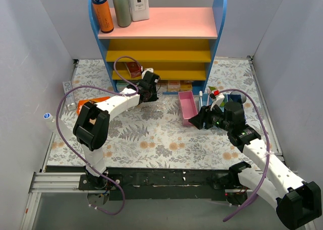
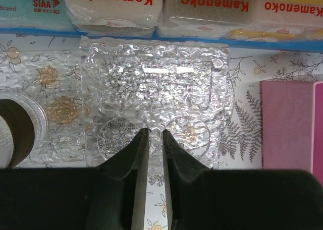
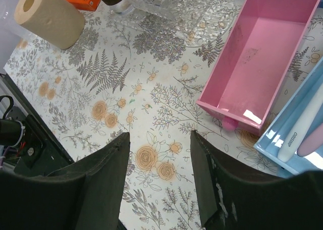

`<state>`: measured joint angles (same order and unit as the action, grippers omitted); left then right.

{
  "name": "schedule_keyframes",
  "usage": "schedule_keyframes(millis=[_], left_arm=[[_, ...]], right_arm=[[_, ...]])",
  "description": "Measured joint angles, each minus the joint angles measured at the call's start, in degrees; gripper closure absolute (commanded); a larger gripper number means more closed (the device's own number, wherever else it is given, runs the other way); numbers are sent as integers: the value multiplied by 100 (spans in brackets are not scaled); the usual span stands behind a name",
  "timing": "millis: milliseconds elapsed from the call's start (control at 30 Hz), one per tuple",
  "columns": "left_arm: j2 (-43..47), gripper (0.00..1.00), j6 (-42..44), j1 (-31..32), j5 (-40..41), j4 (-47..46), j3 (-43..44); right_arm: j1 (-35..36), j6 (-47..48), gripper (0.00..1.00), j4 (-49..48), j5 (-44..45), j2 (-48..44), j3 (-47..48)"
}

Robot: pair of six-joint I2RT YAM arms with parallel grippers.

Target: Prepare toiletry sets of a toothbrush and toothpaste on the tray

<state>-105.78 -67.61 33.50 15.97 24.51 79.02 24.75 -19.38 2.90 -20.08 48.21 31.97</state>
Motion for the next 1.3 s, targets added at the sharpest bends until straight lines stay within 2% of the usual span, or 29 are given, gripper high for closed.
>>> schedule_keyframes(millis=[300, 1300], left_arm=[[127, 94, -170, 0, 188, 35, -164], [584, 94, -330, -186, 479, 179, -684]], right_arm=[[0, -17, 41, 0, -4, 2, 0], [0, -146, 41, -133, -105, -2, -101]])
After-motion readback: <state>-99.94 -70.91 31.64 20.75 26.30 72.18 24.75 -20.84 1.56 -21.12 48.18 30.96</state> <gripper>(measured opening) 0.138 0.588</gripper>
